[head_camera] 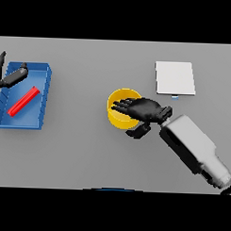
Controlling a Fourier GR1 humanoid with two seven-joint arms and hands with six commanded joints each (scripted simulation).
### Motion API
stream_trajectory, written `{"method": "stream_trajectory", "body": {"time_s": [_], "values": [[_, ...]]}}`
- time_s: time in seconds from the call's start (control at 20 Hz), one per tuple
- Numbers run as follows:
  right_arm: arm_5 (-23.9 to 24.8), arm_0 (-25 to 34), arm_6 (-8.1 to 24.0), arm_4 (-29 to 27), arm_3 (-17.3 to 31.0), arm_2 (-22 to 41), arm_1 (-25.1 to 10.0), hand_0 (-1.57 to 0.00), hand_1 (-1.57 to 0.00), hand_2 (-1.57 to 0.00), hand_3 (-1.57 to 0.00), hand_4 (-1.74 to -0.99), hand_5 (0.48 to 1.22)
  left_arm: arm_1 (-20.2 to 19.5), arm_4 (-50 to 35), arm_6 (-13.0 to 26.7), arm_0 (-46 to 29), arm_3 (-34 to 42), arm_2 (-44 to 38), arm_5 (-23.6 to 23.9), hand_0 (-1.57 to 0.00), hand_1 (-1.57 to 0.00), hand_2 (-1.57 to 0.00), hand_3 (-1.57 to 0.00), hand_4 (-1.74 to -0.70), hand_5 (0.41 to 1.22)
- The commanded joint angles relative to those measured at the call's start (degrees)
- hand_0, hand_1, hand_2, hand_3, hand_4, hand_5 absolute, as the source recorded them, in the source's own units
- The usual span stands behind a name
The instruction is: Pick up the red beaker and tilt it to pour out 1 green nut into yellow bowl. Pick up the yellow bowl and place it on the metallic measuring scale.
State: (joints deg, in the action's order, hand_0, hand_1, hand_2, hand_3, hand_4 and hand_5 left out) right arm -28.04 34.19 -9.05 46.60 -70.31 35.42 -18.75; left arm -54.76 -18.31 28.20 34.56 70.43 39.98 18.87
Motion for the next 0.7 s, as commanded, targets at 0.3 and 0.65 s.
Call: {"method": "stream_trajectory", "body": {"time_s": [0.3,0.65], "values": [[-0.39,1.4,1.18,1.92,1.74,1.75,0.62,-0.26,-0.24,-0.23,-0.25,-1.387,0.9,0.46,0.01,-0.26,-0.2,0.81,0.3,0.35,0.0,0.0,0.0,0.0,-0.79,0.722],[-4.67,1.26,0.12,-0.25,0.65,2.14,-0.76,-1.29,-1.27,-1.26,-1.02,-1.649,1.154,-0.94,-0.53,0.0,-0.67,1.71,-0.31,0.39,0.0,0.0,0.0,0.0,-0.8,0.727]]}}
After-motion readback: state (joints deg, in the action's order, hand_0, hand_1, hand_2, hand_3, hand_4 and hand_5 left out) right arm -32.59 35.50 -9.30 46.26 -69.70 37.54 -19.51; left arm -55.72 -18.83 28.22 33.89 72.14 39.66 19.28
